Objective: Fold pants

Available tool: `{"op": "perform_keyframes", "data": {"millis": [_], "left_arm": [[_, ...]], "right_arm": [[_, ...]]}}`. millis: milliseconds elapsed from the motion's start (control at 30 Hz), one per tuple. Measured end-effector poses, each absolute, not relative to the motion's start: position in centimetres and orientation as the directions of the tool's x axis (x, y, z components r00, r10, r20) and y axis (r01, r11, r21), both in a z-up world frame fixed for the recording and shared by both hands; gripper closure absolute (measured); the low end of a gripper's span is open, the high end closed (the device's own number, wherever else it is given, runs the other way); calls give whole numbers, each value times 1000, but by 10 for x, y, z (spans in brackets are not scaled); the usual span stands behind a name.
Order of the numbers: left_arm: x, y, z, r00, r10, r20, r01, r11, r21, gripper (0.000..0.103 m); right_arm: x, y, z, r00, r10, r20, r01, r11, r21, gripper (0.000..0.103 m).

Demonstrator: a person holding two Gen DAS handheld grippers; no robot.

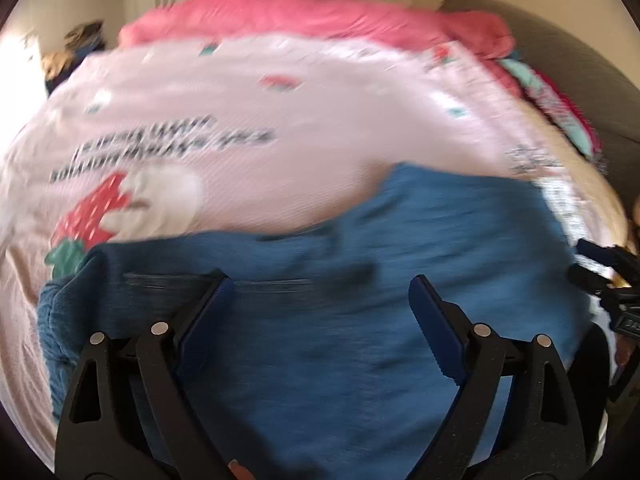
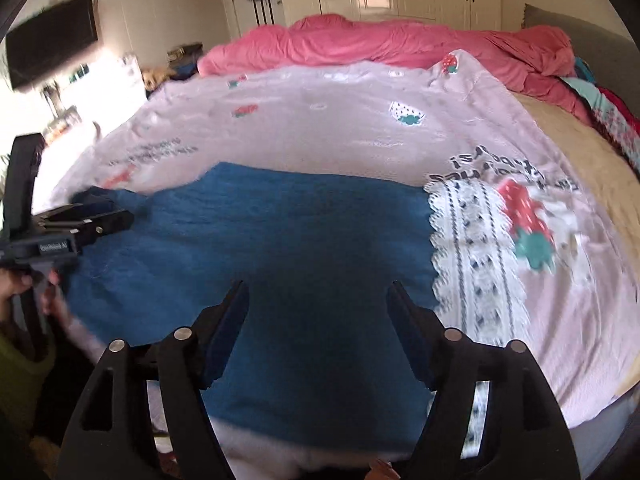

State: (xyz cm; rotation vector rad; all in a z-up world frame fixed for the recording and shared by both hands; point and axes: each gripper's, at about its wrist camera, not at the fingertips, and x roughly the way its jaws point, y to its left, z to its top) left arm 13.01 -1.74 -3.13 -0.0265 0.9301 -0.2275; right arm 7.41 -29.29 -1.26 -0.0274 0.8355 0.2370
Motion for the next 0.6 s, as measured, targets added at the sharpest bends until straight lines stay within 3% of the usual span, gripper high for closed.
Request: {"op": "perform_keyframes", "data": {"millis": [67,133,233,367,500,600], "left_arm": [[129,-2,-34,573,-251,-780,176,967,-183,27],[122,6,-31,587,-257,-768,174,966,-190,29],[113,15,-33,599,-274,-752,183,962,-205,29],[114,9,-35,614,-254,-747,192,966,-171,29],[111,3,-35,631,-244,-736,209,968,-142,23],[106,-3,-33,639,-229,-734,211,970,-120,15]], "right_arm": [[91,-293,-23,623,129,-772,-173,985,25,33],[97,-301,-33,596,59,-801,-120,993,-16,25],[95,-316,-40,594,123,-795,-107,992,73,25],[92,-317,-42,606,124,-786,-105,992,75,25],[87,-322,-37,618,145,-773,-105,989,102,25],[68,-323,-22,662,148,-735,-85,989,122,16]]}}
